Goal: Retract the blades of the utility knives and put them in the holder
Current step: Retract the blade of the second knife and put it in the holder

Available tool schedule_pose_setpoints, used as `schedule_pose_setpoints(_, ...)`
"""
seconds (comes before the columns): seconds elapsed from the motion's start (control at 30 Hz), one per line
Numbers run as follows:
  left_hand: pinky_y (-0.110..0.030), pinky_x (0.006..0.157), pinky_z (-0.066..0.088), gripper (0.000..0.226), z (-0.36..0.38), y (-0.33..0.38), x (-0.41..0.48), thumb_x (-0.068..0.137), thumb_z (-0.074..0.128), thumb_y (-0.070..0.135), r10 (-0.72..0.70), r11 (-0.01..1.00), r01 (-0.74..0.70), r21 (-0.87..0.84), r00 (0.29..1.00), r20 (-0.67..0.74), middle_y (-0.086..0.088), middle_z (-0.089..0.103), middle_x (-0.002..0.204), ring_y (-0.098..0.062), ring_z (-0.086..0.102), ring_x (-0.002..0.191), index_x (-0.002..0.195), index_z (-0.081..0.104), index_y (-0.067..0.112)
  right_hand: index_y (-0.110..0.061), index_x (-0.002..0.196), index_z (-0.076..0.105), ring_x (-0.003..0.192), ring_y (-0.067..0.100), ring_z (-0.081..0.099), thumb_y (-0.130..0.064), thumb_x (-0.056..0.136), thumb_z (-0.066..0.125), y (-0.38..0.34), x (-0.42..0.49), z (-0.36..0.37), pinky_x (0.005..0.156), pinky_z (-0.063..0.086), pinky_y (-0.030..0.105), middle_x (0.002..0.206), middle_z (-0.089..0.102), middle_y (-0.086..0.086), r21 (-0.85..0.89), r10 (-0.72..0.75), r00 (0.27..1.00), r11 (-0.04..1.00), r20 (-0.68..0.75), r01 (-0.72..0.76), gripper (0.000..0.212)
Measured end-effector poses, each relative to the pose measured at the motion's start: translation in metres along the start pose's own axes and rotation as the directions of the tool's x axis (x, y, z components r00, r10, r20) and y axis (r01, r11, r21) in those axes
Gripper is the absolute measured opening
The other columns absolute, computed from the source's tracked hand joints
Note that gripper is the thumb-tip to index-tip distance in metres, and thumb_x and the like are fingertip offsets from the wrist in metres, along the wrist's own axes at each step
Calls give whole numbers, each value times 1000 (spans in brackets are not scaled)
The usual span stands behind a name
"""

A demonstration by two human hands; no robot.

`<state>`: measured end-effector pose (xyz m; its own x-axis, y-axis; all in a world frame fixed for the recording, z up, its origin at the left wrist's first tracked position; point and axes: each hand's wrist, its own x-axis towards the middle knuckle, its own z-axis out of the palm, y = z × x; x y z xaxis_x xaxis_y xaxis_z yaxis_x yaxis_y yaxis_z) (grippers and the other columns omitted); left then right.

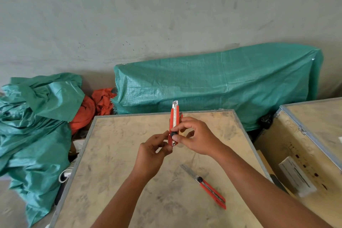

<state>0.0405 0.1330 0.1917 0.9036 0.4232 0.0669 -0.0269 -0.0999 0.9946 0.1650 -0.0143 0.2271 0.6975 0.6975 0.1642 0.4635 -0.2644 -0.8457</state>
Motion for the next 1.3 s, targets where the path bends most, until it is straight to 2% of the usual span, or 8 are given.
schedule_pose_setpoints(0.2, -37, 85, 61, 52, 18, 2, 9, 84, 68, -8, 20, 998, -20, 56, 1000, 4, -2, 70, 102, -9, 65, 80, 121, 66, 29, -17, 82, 71, 96, 9, 69, -29, 72, 90, 12, 3, -4, 70, 54, 17, 103, 73, -4, -9, -13, 990, 1000, -142, 12, 25)
schedule_pose_setpoints(0.4, -34, 91, 57, 50, 30, -7, 30, 82, 73, -2, 6, 987, -4, 160, 1000, -17, 3, 71, 106, -5, 66, 81, 126, 65, 21, -23, 106, 77, 90, 5, 71, -23, 92, 72, 35, 18, -14, 81, 53, 13, 105, 76, -8, 61, 74, 989, 996, -132, -67, 14)
schedule_pose_setpoints(0.53, -31, 91, 55, 51, 40, -16, 47, 82, 74, 2, -36, 978, 36, 205, 999, -5, 8, 71, 107, -5, 66, 83, 122, 66, 31, -21, 114, 76, 91, 7, 71, -15, 94, 69, 56, 36, -20, 84, 62, 33, 110, 76, -6, 78, 144, 978, 988, -149, -133, 22)
schedule_pose_setpoints(0.67, -28, 88, 54, 52, 45, -32, 71, 80, 75, 2, -77, 972, 77, 220, 997, -10, 8, 72, 105, -4, 67, 81, 120, 67, 35, -18, 112, 78, 89, 6, 71, -11, 91, 72, 80, 61, -22, 85, 63, 38, 108, 76, -3, 59, 177, 976, 984, -130, -170, 23)
schedule_pose_setpoints(0.83, -6, 76, 47, 42, 50, -55, 116, 82, 75, 7, -114, 945, 118, 305, 993, -31, 8, 72, 105, -3, 65, 80, 120, 68, 25, -23, 108, 79, 93, 17, 74, -8, 87, 75, 115, 103, -16, 85, 62, 45, 105, 78, -2, 40, 229, 965, 973, -125, -226, 25)
schedule_pose_setpoints(1.0, -18, 81, 50, 40, 44, -103, 175, 83, 74, 12, -240, 883, 233, 408, 970, -36, 5, 69, 106, -12, 67, 88, 122, 67, 22, -20, 106, 80, 91, 16, 74, -7, 86, 76, 168, 156, 19, 85, 62, 40, 105, 79, 0, -44, 305, 947, 950, -98, -310, 24)
schedule_pose_setpoints(1.1, -23, 88, 47, 46, 38, -116, 186, 82, 75, 12, -319, 836, 296, 463, 947, -30, 0, 68, 119, -20, 64, 107, 126, 64, 22, -20, 106, 80, 93, 13, 73, -7, 87, 74, 176, 163, 35, 88, 61, 33, 106, 79, -1, -87, 294, 948, 948, -125, -305, 23)
schedule_pose_setpoints(1.3, -34, 110, 35, 92, 43, -120, 197, 83, 76, 23, -481, 708, 399, 583, 877, -15, -8, 37, 154, -27, 37, 140, 154, 18, 16, -19, 111, 79, 96, 16, 74, -8, 90, 71, 180, 157, 45, 90, 60, 29, 110, 78, 1, -198, 244, 958, 942, -154, -272, 25)
